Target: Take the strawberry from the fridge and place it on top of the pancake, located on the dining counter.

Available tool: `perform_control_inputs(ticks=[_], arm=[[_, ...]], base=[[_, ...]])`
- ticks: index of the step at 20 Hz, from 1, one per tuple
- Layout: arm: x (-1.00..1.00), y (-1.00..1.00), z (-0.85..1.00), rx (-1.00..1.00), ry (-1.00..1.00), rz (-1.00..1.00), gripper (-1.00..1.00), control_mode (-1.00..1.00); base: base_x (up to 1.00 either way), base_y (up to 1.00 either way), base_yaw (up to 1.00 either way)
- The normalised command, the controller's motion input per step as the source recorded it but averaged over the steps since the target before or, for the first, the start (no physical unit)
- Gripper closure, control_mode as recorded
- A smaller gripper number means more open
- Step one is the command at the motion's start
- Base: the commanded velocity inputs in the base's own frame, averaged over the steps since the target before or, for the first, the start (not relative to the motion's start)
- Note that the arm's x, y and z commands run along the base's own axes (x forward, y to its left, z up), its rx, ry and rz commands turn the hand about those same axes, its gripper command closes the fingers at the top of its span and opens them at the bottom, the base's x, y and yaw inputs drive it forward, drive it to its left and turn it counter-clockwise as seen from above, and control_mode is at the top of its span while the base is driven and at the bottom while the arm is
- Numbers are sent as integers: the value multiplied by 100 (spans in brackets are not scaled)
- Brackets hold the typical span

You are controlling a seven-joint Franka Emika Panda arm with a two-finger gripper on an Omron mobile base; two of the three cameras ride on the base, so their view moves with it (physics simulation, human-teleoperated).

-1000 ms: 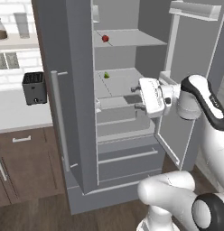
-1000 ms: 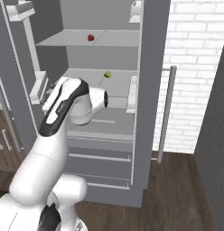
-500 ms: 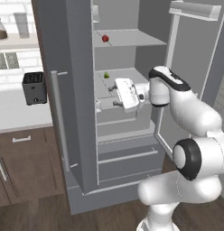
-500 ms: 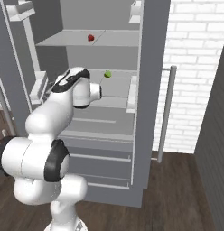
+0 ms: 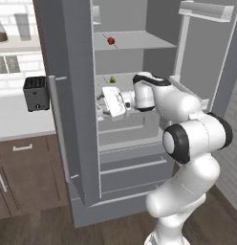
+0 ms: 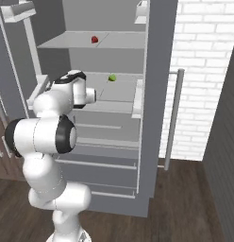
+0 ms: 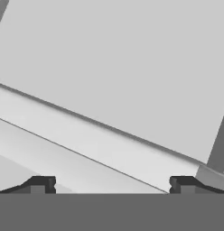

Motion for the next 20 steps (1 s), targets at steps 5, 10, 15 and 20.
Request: perform_control_inputs(ticks=[5,10,15,20], arm=[[5,84,-7,0,0,0,-100,-100],[0,68,-1,-1,0,-1,-100,-100],[0,4,0,-2,3,-1,-100,-100],[0,-69,-30,-1,-1,-1,-100,-100]], base=[[0,0,0],[0,0,0],[0,0,0],[0,0,0]])
